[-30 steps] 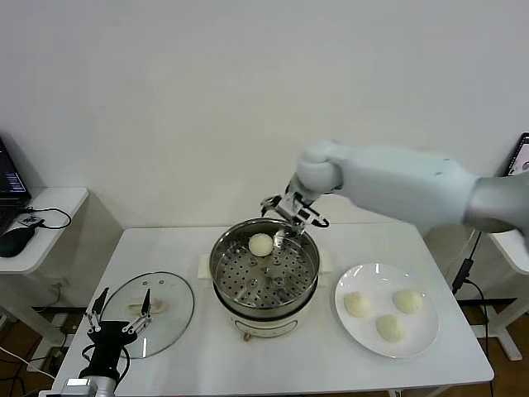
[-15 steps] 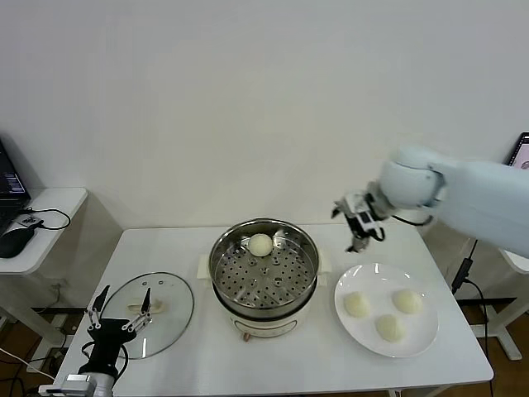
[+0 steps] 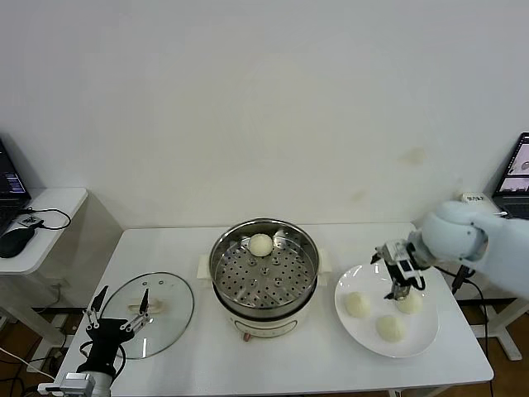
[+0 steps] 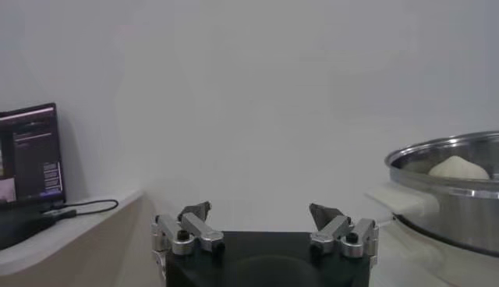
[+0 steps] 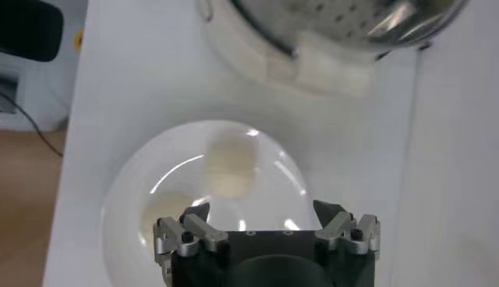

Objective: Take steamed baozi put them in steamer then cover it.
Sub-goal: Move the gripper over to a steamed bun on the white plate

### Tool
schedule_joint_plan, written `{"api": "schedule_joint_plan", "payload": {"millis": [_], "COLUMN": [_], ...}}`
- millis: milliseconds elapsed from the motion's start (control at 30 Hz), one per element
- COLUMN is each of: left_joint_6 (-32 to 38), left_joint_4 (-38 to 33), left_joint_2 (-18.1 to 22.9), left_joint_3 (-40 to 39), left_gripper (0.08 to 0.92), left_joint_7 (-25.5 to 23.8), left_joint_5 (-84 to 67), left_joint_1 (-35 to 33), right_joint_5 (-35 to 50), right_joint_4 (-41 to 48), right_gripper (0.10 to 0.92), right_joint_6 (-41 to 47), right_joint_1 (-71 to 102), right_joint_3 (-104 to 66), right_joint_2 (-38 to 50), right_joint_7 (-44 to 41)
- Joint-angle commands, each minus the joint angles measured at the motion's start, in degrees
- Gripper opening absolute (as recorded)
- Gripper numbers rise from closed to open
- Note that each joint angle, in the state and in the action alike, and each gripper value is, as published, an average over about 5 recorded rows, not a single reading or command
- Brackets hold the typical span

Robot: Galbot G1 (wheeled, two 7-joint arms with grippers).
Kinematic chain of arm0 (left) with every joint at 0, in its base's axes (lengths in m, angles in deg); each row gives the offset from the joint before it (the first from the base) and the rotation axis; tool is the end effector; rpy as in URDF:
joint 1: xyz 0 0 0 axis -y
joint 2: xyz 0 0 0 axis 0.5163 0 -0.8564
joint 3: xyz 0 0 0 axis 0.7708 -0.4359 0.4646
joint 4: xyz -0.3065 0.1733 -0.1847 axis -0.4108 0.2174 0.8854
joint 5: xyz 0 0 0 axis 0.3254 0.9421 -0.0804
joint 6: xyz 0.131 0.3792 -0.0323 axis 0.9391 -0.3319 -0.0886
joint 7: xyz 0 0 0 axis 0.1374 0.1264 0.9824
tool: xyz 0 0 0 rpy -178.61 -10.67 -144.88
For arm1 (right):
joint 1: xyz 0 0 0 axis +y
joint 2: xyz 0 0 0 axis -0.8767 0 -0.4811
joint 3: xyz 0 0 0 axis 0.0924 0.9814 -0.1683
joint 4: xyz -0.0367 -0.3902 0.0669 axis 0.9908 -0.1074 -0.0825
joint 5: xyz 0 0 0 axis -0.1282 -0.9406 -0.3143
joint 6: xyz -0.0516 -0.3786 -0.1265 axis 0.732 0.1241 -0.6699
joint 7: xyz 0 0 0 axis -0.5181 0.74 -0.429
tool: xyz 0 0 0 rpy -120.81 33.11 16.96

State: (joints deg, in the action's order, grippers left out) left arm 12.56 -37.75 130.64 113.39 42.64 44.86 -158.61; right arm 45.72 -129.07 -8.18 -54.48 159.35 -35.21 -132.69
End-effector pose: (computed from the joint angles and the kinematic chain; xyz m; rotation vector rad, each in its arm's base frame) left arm 0.1743 0.1413 -0.3570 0.0708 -3.1056 -0.3262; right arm 0.4680 -0.1357 -0.1475 1.3085 -1.3688 1.4971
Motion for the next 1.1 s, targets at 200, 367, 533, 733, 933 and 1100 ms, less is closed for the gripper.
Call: {"api": "schedule_joint_plan", "payload": {"millis": [200, 367, 533, 733, 933, 1100], "left_joint_6": [0.06, 0.17, 0.19, 0.26, 0.37, 0.47], "left_joint_4": [0.18, 0.35, 0.30, 0.14, 0.10, 0.17], "left_joint_2": [0.27, 0.68, 1.04, 1.15, 1.18, 1.18], "left_joint_3": [0.92, 1.19, 1.39, 2.00, 2.46, 2.58], "left_gripper": [0.823, 0.823, 0.823, 0.823, 0.823, 0.823], "left_joint_7": [0.00, 0.00, -0.01, -0.06, -0.09, -0.09], "left_joint_5": [-0.01, 0.06, 0.17, 0.19, 0.22, 0.22], "left_joint_1": [-0.54, -0.80, -1.01, -1.31, -1.61, -1.68], "right_joint_5": [-6.92, -8.36, -8.94, -9.92, -10.01, -10.01], "right_joint_4": [5.15, 8.51, 10.93, 14.14, 15.97, 16.42], "right_gripper": [0.823, 0.823, 0.823, 0.823, 0.823, 0.823], "right_joint_6": [-2.81, -3.52, -4.02, -5.03, -4.93, -4.62], "right_joint_1": [18.19, 21.87, 23.99, 25.65, 26.33, 27.03], "right_joint_3": [-12.90, -15.95, -17.69, -19.33, -19.96, -20.21], "right_joint_2": [-1.28, -3.53, -5.57, -8.51, -10.81, -11.66], "right_joint_7": [0.55, 1.07, 1.12, 1.54, 1.93, 2.29]}}
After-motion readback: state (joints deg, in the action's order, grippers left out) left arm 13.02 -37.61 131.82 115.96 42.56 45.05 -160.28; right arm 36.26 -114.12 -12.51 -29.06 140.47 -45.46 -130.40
